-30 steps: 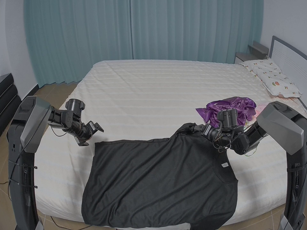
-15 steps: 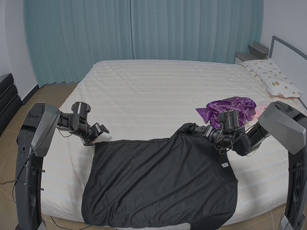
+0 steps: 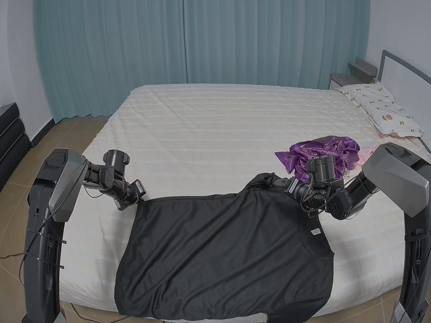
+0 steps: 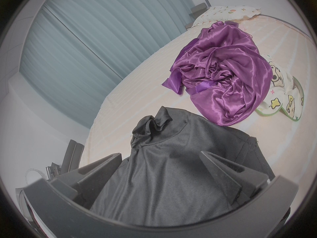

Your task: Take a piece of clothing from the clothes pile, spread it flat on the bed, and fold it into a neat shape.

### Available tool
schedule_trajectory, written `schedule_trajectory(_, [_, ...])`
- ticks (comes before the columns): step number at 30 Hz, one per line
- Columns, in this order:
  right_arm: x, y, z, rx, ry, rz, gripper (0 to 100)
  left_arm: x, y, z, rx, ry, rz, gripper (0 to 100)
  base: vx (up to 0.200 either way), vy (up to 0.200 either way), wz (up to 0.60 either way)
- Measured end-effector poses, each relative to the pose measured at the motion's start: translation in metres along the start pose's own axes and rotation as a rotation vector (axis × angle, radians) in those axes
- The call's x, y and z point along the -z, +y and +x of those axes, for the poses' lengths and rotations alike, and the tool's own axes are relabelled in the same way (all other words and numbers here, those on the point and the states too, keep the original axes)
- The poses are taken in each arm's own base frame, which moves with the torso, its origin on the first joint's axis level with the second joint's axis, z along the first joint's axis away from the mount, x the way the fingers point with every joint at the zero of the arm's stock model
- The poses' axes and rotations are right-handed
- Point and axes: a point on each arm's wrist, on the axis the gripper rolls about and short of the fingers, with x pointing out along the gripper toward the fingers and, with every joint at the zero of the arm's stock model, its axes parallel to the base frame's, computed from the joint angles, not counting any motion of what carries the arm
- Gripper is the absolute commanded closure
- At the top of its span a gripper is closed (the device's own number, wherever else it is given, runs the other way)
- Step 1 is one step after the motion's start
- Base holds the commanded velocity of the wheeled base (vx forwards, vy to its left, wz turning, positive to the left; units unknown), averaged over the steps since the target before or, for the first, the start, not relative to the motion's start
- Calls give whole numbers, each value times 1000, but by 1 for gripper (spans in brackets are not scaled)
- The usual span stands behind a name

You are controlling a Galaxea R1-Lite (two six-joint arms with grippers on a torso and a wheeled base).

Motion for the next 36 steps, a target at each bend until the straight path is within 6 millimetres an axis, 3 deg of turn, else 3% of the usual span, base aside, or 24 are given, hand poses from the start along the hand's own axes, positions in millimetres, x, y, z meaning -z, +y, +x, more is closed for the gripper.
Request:
schedule_trajectory(12, [-2,2,0,-26,-35,2,0,-34,-17,-23,-11,-188,-4,100,0,0,0])
schedule_trajectory(20, [-7,2,1,-70,-102,6,0,-44,-20,-24,14,-266,2,100,0,0,0])
schedule_trajectory(36, [-7,-5,2,-51,-99,9,0,-66,-9,-38,26,-365,-25,100,0,0,0])
